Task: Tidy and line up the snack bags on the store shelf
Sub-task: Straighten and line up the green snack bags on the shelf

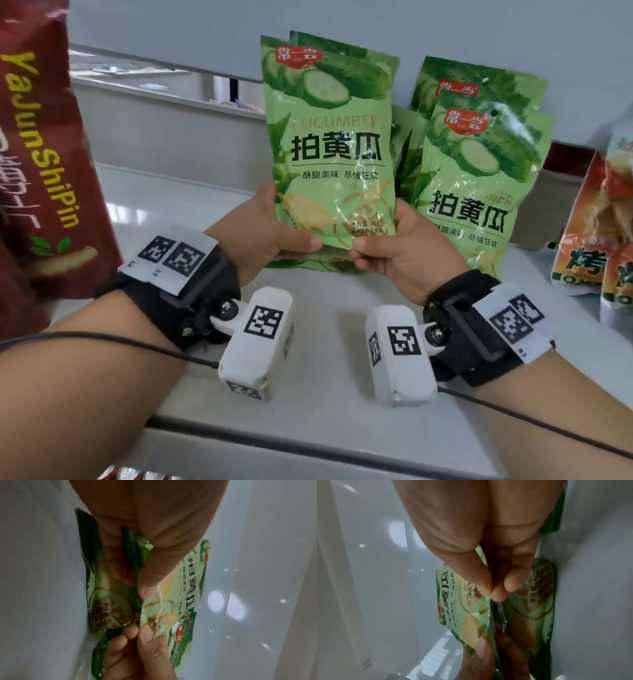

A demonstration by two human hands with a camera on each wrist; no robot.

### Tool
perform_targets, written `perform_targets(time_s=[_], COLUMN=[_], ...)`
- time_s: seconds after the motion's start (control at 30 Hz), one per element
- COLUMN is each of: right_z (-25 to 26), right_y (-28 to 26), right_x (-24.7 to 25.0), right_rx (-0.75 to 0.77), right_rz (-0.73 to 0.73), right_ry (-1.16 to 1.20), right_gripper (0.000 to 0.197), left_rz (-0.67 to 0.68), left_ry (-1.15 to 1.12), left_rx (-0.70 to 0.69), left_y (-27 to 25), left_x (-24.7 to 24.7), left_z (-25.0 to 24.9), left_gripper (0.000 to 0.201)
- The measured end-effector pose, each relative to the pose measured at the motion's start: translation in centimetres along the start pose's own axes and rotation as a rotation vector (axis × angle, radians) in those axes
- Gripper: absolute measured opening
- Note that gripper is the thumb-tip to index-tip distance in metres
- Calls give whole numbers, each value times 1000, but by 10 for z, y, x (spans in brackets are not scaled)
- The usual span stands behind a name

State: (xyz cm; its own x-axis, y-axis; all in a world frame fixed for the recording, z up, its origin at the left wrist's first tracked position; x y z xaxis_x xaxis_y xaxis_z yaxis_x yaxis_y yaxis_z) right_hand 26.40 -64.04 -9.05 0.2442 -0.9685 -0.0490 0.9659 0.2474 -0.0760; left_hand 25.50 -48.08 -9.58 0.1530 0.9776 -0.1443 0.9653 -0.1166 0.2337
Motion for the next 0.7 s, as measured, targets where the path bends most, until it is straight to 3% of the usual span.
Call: perform_targets(time_s=[0.2,0.57,0.7], right_z=[0,-2,1], right_y=[1,4,1], right_x=[4,11,9], right_rx=[45,0,52], right_rz=[-13,0,31], right_ry=[-72,-14,1], right_gripper=[41,29,24], left_rz=[-20,-40,-13], left_ry=[95,66,102], left_rx=[-33,-33,-13], left_y=[0,-1,-1], left_x=[-1,-2,-3], left_z=[-1,-2,2], left_gripper=[86,64,63])
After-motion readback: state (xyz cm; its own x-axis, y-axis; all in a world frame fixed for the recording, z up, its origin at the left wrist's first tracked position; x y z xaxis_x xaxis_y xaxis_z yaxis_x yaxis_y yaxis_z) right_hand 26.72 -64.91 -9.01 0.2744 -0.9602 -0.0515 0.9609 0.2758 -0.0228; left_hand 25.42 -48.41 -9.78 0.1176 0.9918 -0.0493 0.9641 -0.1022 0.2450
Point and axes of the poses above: each hand's wrist, its own y-axis towards the middle knuckle, its own x-axis out of the back of the hand, z = x × y, the point moved 7 cm from there along y, towards the middle knuckle, and after that the axes turned 7 degrees about -x, right-handed, at the moved point
